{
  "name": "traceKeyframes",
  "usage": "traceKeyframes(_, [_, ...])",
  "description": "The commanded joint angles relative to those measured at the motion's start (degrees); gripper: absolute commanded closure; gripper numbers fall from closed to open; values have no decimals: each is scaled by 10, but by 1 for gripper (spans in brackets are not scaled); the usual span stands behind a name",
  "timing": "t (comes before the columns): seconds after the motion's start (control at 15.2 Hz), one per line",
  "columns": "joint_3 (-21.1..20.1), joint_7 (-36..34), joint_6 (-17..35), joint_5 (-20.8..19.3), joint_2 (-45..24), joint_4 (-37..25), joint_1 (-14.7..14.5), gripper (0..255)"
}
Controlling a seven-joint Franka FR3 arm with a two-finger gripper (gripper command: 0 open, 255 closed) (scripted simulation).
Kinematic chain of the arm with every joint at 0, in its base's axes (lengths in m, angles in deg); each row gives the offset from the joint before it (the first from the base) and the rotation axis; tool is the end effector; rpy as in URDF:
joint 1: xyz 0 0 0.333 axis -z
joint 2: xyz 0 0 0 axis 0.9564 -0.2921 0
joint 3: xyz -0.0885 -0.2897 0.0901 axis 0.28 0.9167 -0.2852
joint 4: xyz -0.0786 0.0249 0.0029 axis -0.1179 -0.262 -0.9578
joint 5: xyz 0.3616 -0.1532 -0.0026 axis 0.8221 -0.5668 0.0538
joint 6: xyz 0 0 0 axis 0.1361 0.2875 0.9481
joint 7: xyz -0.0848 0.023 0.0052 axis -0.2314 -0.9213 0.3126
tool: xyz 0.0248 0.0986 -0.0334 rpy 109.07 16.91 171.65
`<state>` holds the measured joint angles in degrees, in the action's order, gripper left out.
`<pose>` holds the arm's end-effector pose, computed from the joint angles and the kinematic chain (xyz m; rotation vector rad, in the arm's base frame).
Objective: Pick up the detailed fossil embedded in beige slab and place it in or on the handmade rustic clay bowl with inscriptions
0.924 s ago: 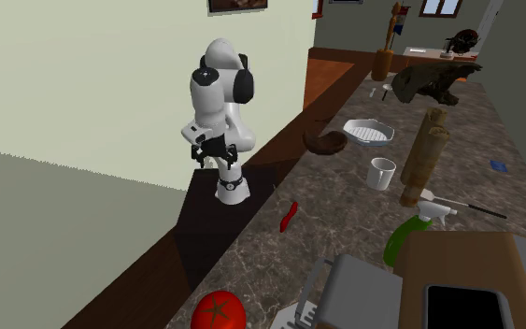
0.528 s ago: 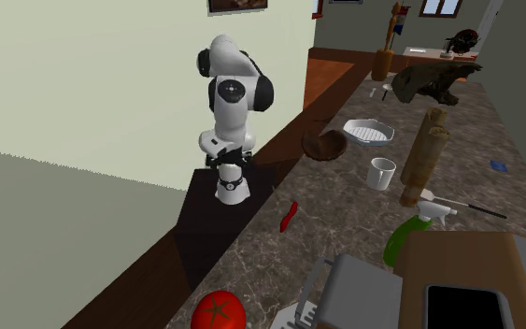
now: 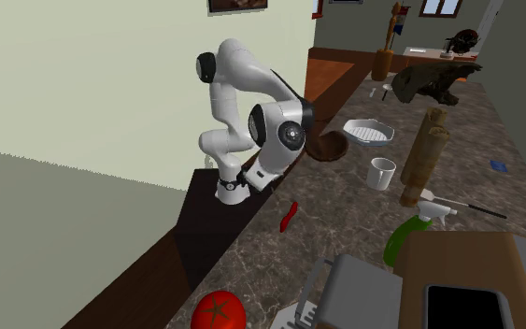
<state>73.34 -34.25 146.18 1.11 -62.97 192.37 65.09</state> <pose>0.3955 0.1668 0.4672 2.7995 0.2123 -0.7774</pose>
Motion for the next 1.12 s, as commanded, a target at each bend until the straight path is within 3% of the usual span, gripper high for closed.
traceKeyframes(0.0, [-22,-19,-22,0,-60,-40,-15,0])
traceKeyframes(0.33, [-62,-61,-81,-6,-209,-144,-57,0])
traceKeyframes(0.86, [-60,-51,-27,1,-170,-54,-53,0])
traceKeyframes(1.06, [-60,-51,-27,1,-170,-54,-53,0])
